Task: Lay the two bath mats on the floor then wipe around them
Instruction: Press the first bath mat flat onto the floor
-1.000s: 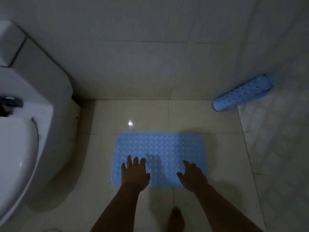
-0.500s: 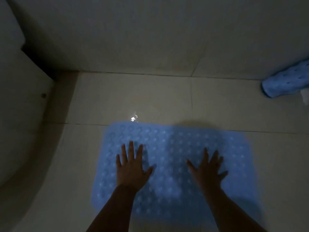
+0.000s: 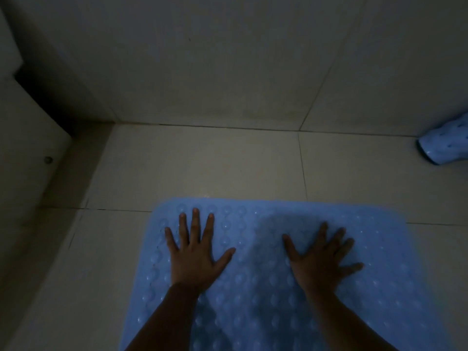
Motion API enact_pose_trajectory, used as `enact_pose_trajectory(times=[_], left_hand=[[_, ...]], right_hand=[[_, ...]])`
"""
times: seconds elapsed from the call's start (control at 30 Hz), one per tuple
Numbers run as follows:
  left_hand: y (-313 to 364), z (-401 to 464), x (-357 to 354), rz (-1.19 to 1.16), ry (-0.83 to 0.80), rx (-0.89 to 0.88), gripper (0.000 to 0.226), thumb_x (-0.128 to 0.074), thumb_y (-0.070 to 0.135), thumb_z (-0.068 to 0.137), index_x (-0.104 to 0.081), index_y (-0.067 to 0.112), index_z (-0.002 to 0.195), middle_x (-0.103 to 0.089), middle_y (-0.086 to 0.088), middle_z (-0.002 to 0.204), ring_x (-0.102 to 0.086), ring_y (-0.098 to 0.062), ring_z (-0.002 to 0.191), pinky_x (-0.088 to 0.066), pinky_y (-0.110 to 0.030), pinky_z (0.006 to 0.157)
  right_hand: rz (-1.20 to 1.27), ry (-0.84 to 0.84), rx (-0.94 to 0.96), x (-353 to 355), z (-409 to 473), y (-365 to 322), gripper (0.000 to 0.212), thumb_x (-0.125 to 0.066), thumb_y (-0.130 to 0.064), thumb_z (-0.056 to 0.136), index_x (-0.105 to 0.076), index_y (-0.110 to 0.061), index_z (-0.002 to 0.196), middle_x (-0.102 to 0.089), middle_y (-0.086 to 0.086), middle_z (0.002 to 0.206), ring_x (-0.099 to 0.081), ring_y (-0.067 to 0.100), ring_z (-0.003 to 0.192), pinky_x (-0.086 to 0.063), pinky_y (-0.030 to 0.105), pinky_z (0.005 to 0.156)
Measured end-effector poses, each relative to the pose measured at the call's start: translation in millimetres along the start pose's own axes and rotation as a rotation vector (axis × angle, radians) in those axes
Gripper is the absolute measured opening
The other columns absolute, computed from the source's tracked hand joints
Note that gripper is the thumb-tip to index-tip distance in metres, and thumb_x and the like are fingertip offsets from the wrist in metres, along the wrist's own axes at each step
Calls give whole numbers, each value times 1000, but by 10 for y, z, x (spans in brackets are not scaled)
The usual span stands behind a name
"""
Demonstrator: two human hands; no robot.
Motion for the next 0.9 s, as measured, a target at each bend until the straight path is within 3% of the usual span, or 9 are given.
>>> enact_pose_trajectory(times=[0.13,0.33,0.6,0.73,0.9], left_hand=[[-24,135,19,3,15,0,101,-20,92,87,3,32,165,16,-7,172,16,-36,158,0,-72,121],[-35,168,14,-6,26,-12,102,-16,94,85,9,34,163,22,-5,171,21,-34,157,4,-71,121],[-29,243,46,-14,6,-24,102,-12,96,83,16,36,161,29,-3,169,29,-32,154,11,-69,121],[-21,226,53,-39,6,-24,103,-15,96,84,10,35,163,25,-4,170,25,-34,156,8,-70,121],[-24,298,125,-27,-48,-26,102,-8,97,82,26,37,158,41,-1,163,38,-31,150,15,-69,119]], right_hand=[[0,-33,-20,44,137,-78,120,-16,-101,65,2,-29,160,8,13,169,9,37,155,-5,80,111],[23,-33,-7,73,159,-62,121,-14,-103,64,4,-31,159,9,12,169,11,37,154,-4,79,112],[51,-67,-17,155,187,-124,120,-22,-102,66,6,-32,159,14,11,168,16,36,154,0,79,112],[60,-95,-31,159,204,-96,123,-22,-105,62,9,-34,158,18,9,167,19,35,153,3,79,112],[64,-160,-52,240,276,-179,126,-24,-105,59,14,-35,157,25,10,165,22,38,152,4,79,111]])
Point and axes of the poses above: each hand's wrist, its own z-axis towards the middle knuckle, its own x-axis out of the back of the hand, y = z × x, the point moved 1 cm from there along z, towards the middle knuckle
